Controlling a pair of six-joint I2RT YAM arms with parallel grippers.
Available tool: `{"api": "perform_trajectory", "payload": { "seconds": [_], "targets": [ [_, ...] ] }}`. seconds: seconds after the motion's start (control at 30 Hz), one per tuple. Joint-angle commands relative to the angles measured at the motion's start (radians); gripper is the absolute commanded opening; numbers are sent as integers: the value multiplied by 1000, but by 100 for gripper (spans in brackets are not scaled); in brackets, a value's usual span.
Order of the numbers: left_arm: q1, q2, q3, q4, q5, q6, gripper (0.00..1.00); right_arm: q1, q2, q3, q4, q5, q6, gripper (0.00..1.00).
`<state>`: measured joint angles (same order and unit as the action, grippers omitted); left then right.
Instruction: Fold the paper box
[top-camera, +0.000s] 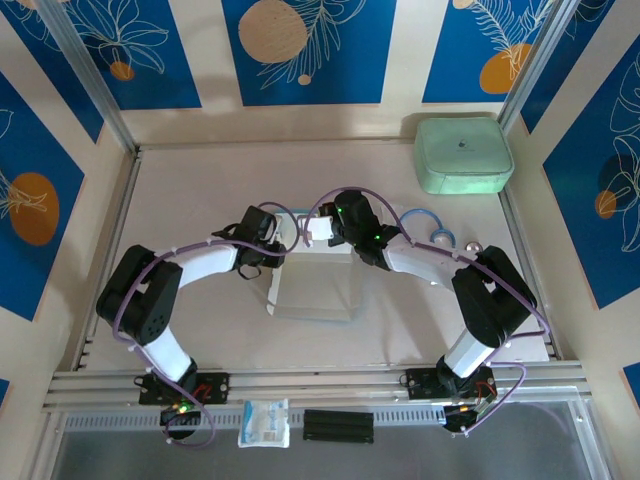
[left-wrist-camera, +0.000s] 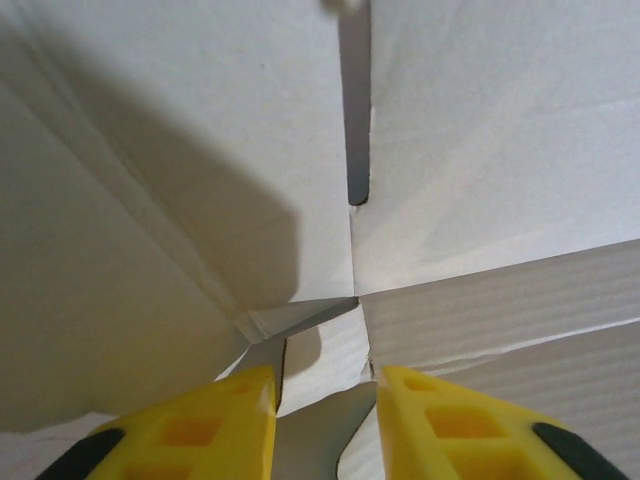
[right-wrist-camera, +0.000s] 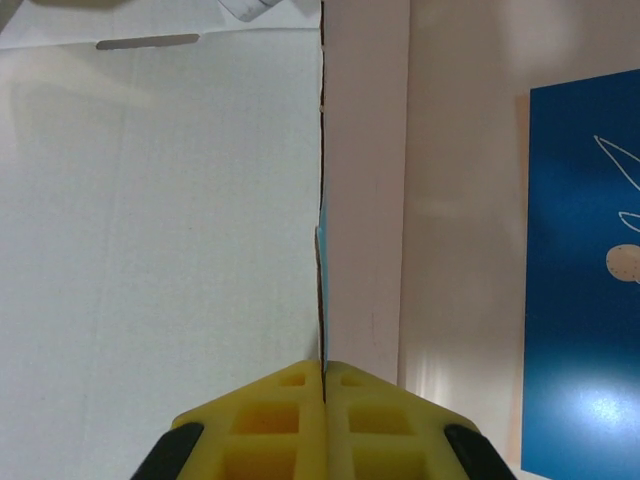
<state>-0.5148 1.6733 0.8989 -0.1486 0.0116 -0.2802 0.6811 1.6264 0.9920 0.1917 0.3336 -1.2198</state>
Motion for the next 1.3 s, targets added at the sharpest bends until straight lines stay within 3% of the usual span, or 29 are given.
{"api": "perform_trajectory", "payload": {
  "seconds": [0.0, 0.17, 0.47, 0.67, 0.83, 0.93, 1.1, 1.17, 1.27],
  "targets": [
    [2, 3, 28, -8, 61, -40, 28, 14, -4, 7, 33, -54, 15, 1],
    [12, -9, 37, 20, 156, -111, 22, 13, -5, 1, 39, -48, 17, 1],
    [18, 7, 0, 184, 355, -245, 24, 6, -11, -16, 43, -47, 30, 1],
    [18, 34, -17, 178, 334, -242, 28, 6, -14, -16, 40, -47, 29, 1],
    [19, -97, -36, 137, 246, -165, 34, -1, -23, -15, 36, -48, 26, 1],
    [28, -244, -43, 38, 135, -83, 38, -6, -32, -22, 36, -51, 22, 1],
    [130, -403, 59, -276, -4, 68, 43, -9, -38, -36, 40, -53, 16, 1],
    [185, -417, 129, -393, 8, 126, 49, -9, -37, -38, 41, -53, 13, 1],
    [254, -365, 284, -595, 123, 220, 62, -7, -36, -39, 45, -54, 15, 1]
  ]
}}
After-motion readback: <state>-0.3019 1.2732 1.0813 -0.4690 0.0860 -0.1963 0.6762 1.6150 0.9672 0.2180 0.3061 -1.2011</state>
